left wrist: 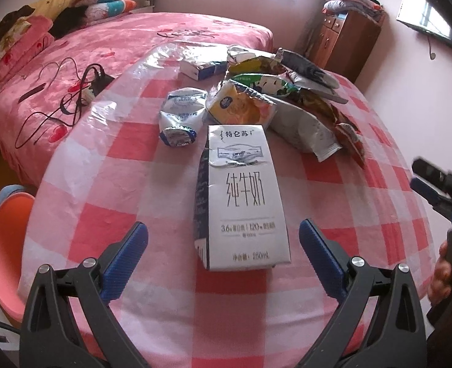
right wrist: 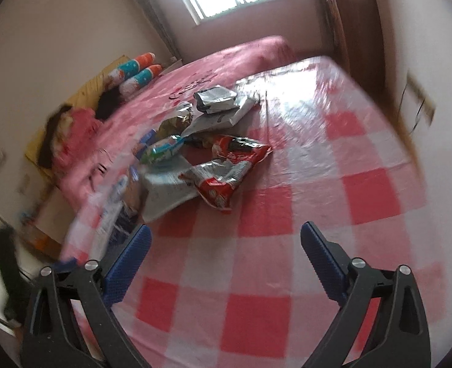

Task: Collect trash
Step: 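Close the left gripper on the white milk carton while the right grips the red snack bag, then lift the milk carton and red snack bag and carry both toward the pink bucket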

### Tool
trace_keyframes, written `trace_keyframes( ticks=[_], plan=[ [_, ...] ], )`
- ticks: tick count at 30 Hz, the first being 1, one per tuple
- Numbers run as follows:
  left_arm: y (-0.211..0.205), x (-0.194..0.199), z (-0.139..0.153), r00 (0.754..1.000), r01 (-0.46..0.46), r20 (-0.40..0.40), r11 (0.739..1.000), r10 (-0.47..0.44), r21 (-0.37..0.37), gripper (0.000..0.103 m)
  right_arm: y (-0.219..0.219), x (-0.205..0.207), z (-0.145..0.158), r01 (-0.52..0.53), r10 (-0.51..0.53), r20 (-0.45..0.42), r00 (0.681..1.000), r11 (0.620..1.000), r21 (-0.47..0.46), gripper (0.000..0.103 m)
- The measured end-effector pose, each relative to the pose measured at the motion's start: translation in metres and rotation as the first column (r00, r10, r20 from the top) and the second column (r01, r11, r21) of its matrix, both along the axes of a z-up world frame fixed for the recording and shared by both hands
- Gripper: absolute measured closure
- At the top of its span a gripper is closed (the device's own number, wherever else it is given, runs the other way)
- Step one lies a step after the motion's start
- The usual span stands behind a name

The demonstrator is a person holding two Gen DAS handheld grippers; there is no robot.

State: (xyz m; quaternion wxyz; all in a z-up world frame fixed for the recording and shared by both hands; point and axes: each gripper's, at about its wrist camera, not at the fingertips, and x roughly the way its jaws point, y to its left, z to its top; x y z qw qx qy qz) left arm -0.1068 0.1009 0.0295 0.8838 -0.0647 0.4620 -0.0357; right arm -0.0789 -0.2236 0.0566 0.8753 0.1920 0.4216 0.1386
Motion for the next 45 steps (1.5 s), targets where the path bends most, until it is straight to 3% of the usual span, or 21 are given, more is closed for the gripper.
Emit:
trace_keyframes(
  ticks=[1,5,15,25,27,34,45],
  plan=[
    [-0.001,0.003,-0.001,1.000,0.003,-0.003,1.000,-0.003,0.004,0.004,-0.001,0.005,-0.002,0.002,-0.002,-0.015,1.000,1.000,0.016,0.023],
    [-0.004,0.014,-0.003,1.000,0.008,-0.003,1.000,-0.007,0.010,0.004,0.002,0.034,-0.010,0.012,-0.006,-0.067,0.998,0.996,0.088,0.023],
    [-0.008,0.032,-0.006,1.000,0.014,-0.001,1.000,-0.014,-0.003,0.008,0.018,0.081,-0.028,0.075,-0.065,-0.156,0.986,0.995,0.058,0.023],
    [-0.007,0.042,-0.017,0.999,0.008,-0.040,0.998,-0.010,-0.056,0.037,0.046,0.100,-0.032,0.067,-0.075,-0.073,0.994,0.992,-0.108,0.024],
    [-0.006,0.041,-0.017,0.999,0.002,-0.033,0.998,-0.004,-0.066,0.037,0.050,0.101,-0.032,0.063,-0.072,-0.059,0.996,0.987,-0.151,0.034],
    [-0.002,0.038,-0.016,1.000,-0.003,-0.014,0.995,0.002,-0.096,0.037,0.057,0.094,-0.034,0.004,-0.006,-0.008,1.000,0.975,-0.223,0.047],
    [0.010,0.026,-0.005,0.999,0.009,0.041,0.988,-0.003,-0.157,0.037,0.057,0.062,-0.030,-0.013,0.022,0.034,0.999,0.969,-0.245,0.055]
  ],
)
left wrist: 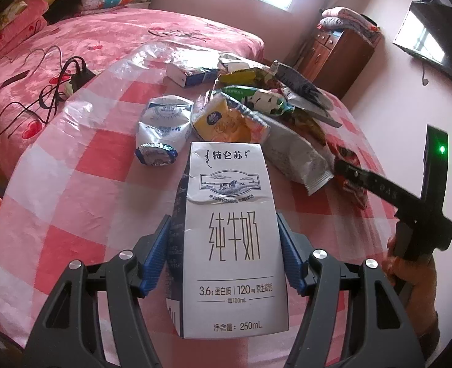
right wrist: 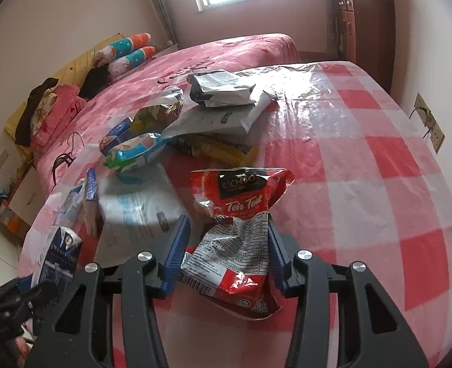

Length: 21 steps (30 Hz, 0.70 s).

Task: Collect trash
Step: 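Lift the milk carton and red snack bag and carry both toward the pink bucket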

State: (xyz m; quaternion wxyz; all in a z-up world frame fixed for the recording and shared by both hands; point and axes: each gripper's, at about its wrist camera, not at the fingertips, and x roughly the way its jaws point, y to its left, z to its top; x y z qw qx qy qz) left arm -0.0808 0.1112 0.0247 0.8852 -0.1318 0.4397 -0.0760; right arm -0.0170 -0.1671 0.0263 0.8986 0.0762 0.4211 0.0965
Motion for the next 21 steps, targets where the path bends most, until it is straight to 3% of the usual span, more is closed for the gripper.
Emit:
trace_keyframes(
  ticks=[5,6,13,17,18,20,21],
  plan=[
    [0.004,-0.009,0.007,1.000,0.005,0.025,1.000,-0.005,-0.018,0.037,-0.002,-0.019,0.007,0.008,-0.008,0.014,1.000,1.000,0.011,0.059],
    [0.006,-0.012,0.009,0.999,0.003,0.033,1.000,-0.003,-0.020,0.037,-0.002,-0.023,0.010,0.007,-0.008,0.019,1.000,1.000,0.009,0.073],
    [0.017,-0.024,0.014,0.999,-0.005,0.053,0.999,0.007,-0.037,0.037,0.012,-0.040,0.007,-0.020,0.020,0.003,1.000,0.998,-0.058,0.073],
    [0.023,-0.032,0.014,0.998,-0.011,0.056,1.000,0.012,-0.026,0.037,0.017,-0.050,0.006,-0.028,0.027,-0.012,1.000,0.996,-0.083,0.065],
    [0.025,-0.033,0.014,0.998,-0.011,0.057,1.000,0.013,-0.026,0.037,0.018,-0.051,0.006,-0.030,0.029,-0.013,0.999,0.996,-0.083,0.059],
    [0.028,-0.037,0.013,0.998,-0.015,0.056,0.999,0.017,-0.032,0.037,0.020,-0.051,0.006,-0.025,0.024,-0.015,1.000,0.995,-0.092,0.034],
    [0.028,-0.038,0.012,0.998,-0.016,0.054,0.999,0.017,-0.033,0.037,0.023,-0.049,0.006,-0.025,0.024,-0.013,1.000,0.994,-0.103,0.032]
  ],
)
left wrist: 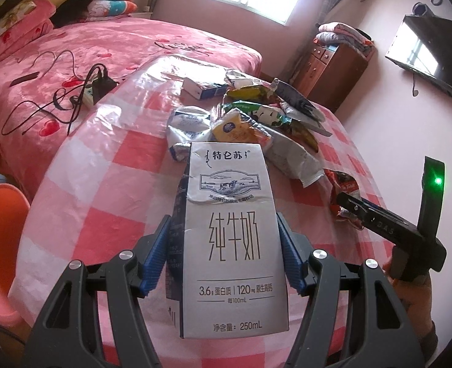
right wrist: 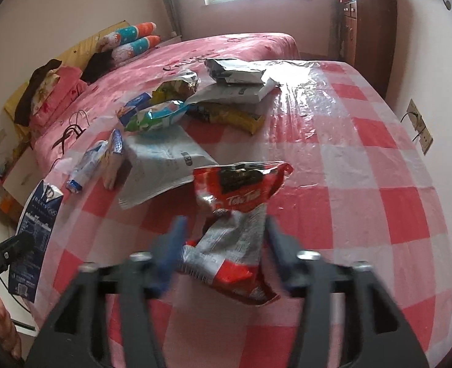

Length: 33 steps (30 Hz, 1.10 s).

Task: Collect trash
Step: 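Lift the milk carton and red snack bag and carry both toward the pink bucket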

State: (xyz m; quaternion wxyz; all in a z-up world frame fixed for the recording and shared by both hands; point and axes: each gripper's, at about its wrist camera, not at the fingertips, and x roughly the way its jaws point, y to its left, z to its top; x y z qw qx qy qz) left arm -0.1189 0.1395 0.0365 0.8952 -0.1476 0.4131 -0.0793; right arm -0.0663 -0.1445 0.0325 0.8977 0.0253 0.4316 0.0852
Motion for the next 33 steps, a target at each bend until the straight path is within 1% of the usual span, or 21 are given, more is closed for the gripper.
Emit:
trace_keyframes(
  ticks=[2,3,6,7,8,9,10,12,17,21,26,28,31,33],
  plan=[
    [0.001,-0.002,-0.002,1.000,0.000,-0.003,1.000,0.000,0.003,0.037,0.006,0.007,-0.003,0.010,-0.010,-0.004,1.000,0.998,-0.057,0.028],
    [0.002,-0.003,-0.003,1.000,0.000,-0.004,1.000,0.000,0.005,0.037,0.007,0.010,-0.006,0.017,-0.018,-0.010,1.000,0.997,-0.071,0.027],
    [0.004,-0.005,-0.004,1.000,-0.004,-0.004,1.000,0.004,0.005,0.037,0.005,0.019,-0.012,0.051,-0.053,-0.017,0.998,0.995,-0.083,0.027],
    [0.005,-0.005,-0.004,1.000,-0.006,-0.003,1.000,0.006,0.005,0.037,0.004,0.020,-0.014,0.058,-0.059,-0.010,0.998,0.995,-0.087,0.035],
    [0.005,-0.005,-0.004,1.000,-0.008,-0.002,1.000,0.008,0.004,0.037,0.003,0.022,-0.015,0.059,-0.060,-0.013,0.998,0.995,-0.082,0.046],
    [0.006,-0.006,-0.005,1.000,-0.010,0.001,1.000,0.010,0.004,0.037,0.001,0.020,-0.014,0.054,-0.055,-0.006,0.998,0.996,-0.070,0.054],
    [0.007,-0.006,-0.005,1.000,-0.011,0.002,1.000,0.011,0.003,0.037,0.001,0.020,-0.013,0.048,-0.048,-0.004,0.999,0.997,-0.066,0.057],
    [0.010,-0.007,-0.006,1.000,-0.013,0.001,1.000,0.013,-0.003,0.037,0.001,0.017,-0.013,0.045,-0.044,0.003,0.999,0.996,-0.075,0.058],
    [0.014,-0.011,-0.006,1.000,-0.011,0.009,1.000,0.012,-0.017,0.037,0.003,0.003,-0.006,0.034,-0.034,0.016,0.999,0.999,-0.040,0.061],
    [0.019,-0.016,-0.003,1.000,-0.014,0.023,1.000,0.014,-0.025,0.037,0.014,-0.007,0.010,0.001,0.000,0.038,0.999,1.000,-0.012,0.062],
    [0.035,-0.024,0.005,0.998,-0.036,0.054,0.999,0.038,-0.033,0.037,0.046,-0.016,0.031,-0.093,0.092,0.037,0.995,0.994,0.051,0.062],
    [0.043,-0.029,0.010,0.996,-0.054,0.070,0.998,0.056,-0.029,0.037,0.069,-0.019,0.038,-0.157,0.155,0.035,0.987,0.985,0.076,0.062],
    [0.061,-0.038,0.016,0.991,-0.098,0.095,0.995,0.099,-0.016,0.037,0.112,-0.024,0.048,-0.266,0.265,0.029,0.964,0.957,0.112,0.062],
    [0.080,-0.045,0.019,0.983,-0.147,0.110,0.989,0.147,-0.003,0.037,0.140,-0.026,0.053,-0.332,0.331,0.028,0.943,0.934,0.133,0.062]
  ],
)
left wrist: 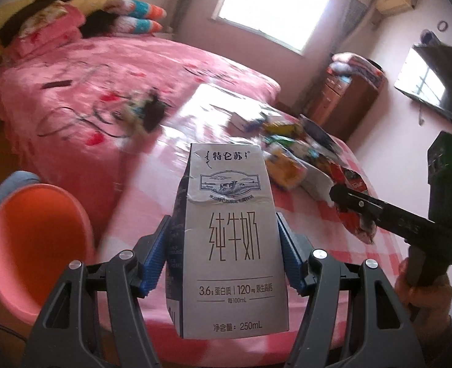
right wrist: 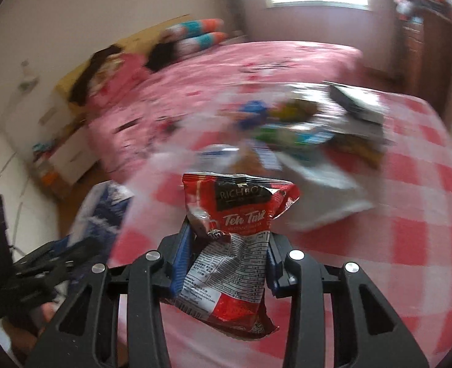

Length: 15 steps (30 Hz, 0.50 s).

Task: Collect trash
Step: 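Lift the milk carton and red snack bag and carry both toward the pink bucket, then open both grippers over the pink bucket to drop the carton and bag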

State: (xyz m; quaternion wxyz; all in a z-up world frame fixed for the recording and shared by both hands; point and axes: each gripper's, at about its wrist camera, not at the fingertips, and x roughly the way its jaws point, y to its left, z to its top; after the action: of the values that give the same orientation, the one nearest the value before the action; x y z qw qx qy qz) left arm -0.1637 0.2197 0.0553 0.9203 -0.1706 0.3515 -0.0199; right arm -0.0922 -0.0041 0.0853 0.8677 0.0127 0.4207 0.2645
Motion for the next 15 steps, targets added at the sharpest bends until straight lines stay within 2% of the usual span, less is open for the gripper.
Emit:
trace_keyframes(
  ticks=[4,7,11,15],
  plan=[
    [0.039,-0.015,0.000,0.993,-0.114,0.013,0.993,0.113,0.039,0.037,0.067,-0.004,0.007,-0.157,0.157,-0.011,0.988,0.987,0.040,0.062],
    [0.071,-0.025,-0.007,0.978,-0.207,0.004,0.976,0.207,0.068,0.037,0.116,-0.009,0.007,-0.254,0.255,-0.013,0.967,0.966,0.052,0.062],
    [0.119,-0.039,-0.027,0.941,-0.333,-0.034,0.941,0.336,0.067,0.037,0.183,-0.013,-0.004,-0.375,0.378,-0.034,0.925,0.925,0.063,0.061],
    [0.153,-0.050,-0.046,0.904,-0.416,-0.075,0.907,0.420,0.064,0.037,0.236,-0.014,-0.022,-0.447,0.451,-0.070,0.890,0.892,0.068,0.060]
  ],
)
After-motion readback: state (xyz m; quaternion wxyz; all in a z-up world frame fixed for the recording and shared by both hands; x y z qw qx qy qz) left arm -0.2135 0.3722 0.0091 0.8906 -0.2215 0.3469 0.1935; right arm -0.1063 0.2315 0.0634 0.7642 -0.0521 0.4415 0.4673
